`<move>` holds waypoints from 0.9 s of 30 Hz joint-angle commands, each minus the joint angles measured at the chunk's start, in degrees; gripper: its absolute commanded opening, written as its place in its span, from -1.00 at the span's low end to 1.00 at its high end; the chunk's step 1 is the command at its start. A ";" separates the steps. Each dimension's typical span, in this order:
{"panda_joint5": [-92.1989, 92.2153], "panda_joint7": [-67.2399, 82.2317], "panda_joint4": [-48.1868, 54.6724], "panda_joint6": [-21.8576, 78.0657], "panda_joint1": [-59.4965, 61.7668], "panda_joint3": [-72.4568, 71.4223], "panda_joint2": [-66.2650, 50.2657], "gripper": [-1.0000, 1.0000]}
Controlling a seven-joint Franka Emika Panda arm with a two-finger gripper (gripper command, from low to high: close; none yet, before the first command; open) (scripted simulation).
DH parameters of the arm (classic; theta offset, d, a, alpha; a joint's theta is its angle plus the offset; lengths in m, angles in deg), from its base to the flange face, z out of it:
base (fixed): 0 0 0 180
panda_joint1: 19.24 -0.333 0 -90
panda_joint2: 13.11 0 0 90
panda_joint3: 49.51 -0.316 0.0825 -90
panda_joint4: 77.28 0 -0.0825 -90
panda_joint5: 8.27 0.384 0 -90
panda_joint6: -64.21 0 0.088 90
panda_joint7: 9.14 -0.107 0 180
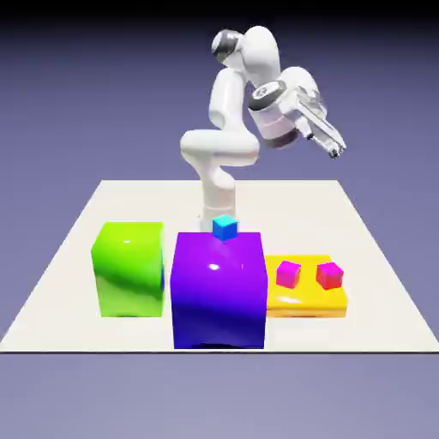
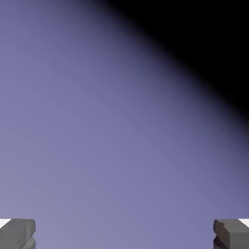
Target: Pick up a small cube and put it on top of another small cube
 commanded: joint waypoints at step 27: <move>-63.66 -42.71 2.35 -18.71 19.74 -56.07 29.02 0.00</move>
